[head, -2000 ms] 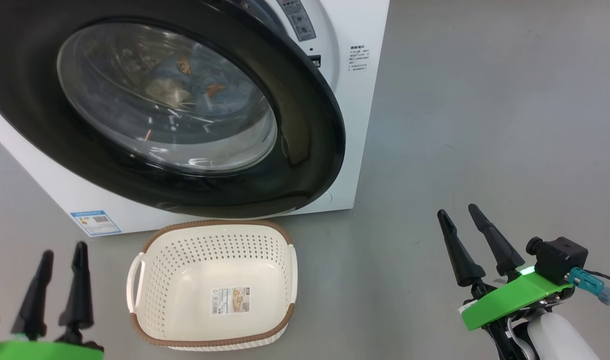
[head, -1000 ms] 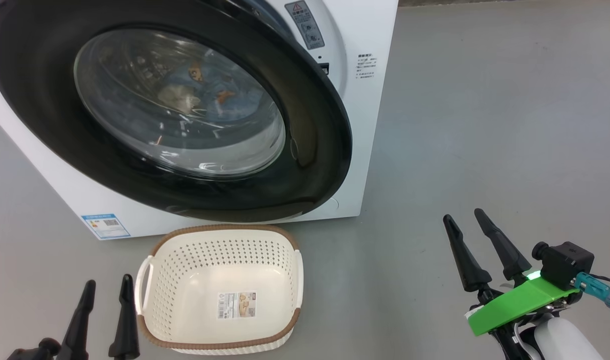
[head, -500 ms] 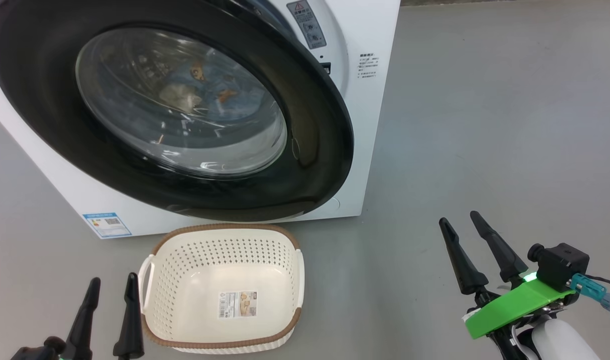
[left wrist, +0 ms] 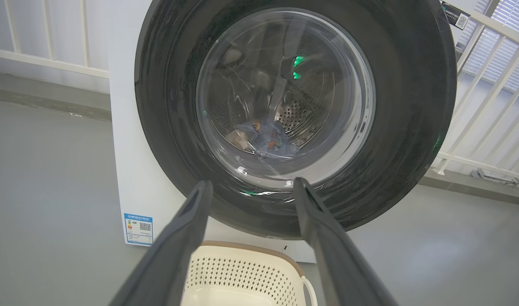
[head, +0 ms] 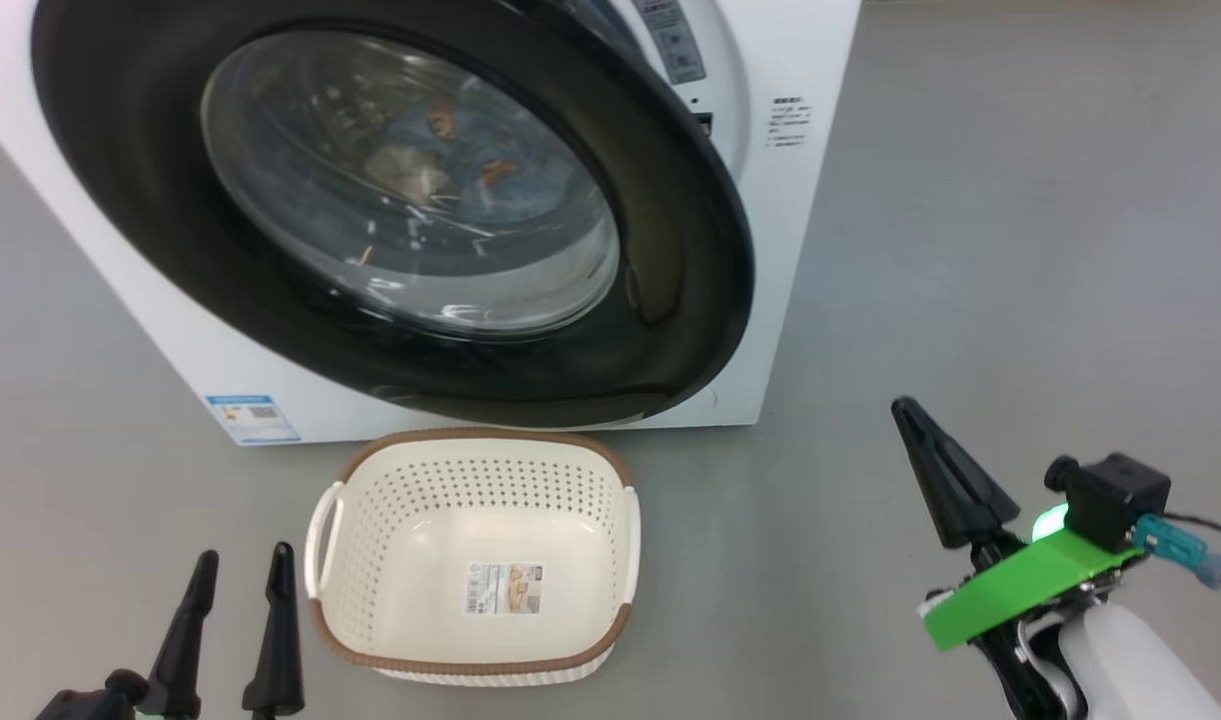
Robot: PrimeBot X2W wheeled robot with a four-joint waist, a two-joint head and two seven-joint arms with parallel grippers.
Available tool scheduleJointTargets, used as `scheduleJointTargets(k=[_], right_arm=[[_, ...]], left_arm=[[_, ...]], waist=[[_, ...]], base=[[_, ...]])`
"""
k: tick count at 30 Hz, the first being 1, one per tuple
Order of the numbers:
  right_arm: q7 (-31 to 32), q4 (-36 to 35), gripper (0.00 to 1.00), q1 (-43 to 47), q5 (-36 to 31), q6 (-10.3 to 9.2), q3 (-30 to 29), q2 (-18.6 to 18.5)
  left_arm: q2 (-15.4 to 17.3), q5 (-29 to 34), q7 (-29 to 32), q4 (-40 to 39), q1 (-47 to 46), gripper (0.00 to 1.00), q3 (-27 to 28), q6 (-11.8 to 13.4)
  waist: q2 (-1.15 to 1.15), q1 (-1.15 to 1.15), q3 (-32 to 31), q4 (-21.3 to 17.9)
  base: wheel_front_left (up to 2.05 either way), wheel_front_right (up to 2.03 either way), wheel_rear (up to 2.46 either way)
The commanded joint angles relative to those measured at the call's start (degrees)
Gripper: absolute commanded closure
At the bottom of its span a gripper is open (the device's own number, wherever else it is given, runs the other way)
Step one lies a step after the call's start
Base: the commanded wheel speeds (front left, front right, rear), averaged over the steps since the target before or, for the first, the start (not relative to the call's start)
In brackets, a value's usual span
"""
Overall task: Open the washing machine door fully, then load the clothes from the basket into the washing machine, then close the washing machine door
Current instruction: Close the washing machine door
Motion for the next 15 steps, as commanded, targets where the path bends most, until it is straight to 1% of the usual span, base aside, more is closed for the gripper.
scheduleJointTargets(k=[1,6,15], right_arm=[[-0.27,-1.67,1.00,-1.99,0.03,0.09,1.56,-0.63],[-0.27,-1.17,1.00,-5.25,0.34,0.09,4.04,-1.64],[-0.27,2.27,1.00,-11.11,1.73,0.09,7.39,-3.53]], left_arm=[[0.71,0.27,-0.69,-1.61,-1.34,0.00,1.66,-0.18],[0.59,0.25,-0.69,-1.53,-1.93,0.00,1.10,-0.18],[0.66,0.12,-0.69,-1.59,-3.45,0.00,-0.17,-0.18]], waist=[[0.00,0.00,0.42,1.02],[0.00,0.00,1.24,3.51],[0.00,0.00,4.02,8.88]], base=[[0.00,0.00,0.00],[0.00,0.00,0.00],[0.00,0.00,0.00]])
